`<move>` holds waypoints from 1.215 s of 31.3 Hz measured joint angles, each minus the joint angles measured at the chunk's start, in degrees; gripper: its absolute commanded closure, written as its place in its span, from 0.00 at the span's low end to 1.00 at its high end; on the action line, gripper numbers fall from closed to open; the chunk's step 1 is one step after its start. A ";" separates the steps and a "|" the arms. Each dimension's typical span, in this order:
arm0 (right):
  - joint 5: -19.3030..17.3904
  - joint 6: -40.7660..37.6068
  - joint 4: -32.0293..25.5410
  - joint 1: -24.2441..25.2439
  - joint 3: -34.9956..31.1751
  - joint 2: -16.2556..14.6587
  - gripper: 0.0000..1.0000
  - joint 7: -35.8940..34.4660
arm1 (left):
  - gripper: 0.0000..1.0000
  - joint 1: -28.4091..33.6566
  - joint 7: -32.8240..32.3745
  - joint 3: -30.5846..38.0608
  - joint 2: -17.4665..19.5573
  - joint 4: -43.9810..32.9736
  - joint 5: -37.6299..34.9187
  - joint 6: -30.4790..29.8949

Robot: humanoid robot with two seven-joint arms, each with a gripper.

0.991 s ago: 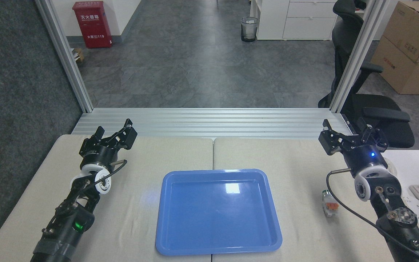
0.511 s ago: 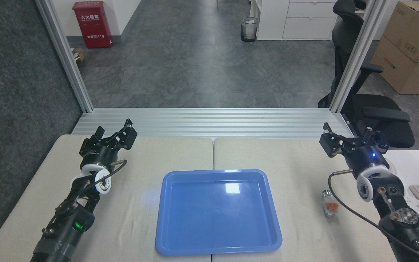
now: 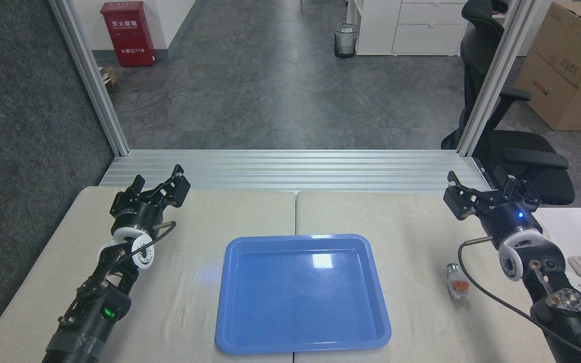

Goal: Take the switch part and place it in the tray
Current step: 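Lower the right gripper onto the small switch part and close it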

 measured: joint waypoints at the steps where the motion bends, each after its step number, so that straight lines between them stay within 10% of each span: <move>1: -0.01 -0.47 0.00 0.33 -0.02 -0.01 0.02 0.00 | 0.00 0.00 0.00 0.00 0.00 0.00 0.00 0.00; 26: -1.00 7.83 3.00 16.59 -0.19 5.30 0.04 -2.16 | 0.00 0.00 0.00 0.01 0.01 0.00 0.00 0.01; 34: -1.02 10.23 6.16 17.63 0.44 6.87 0.95 -2.69 | 0.00 0.00 0.00 0.01 0.01 -0.01 0.00 0.01; 38: -1.22 10.61 6.96 17.93 0.70 7.55 1.00 -4.41 | 0.00 0.00 0.00 0.01 0.01 -0.01 0.00 0.01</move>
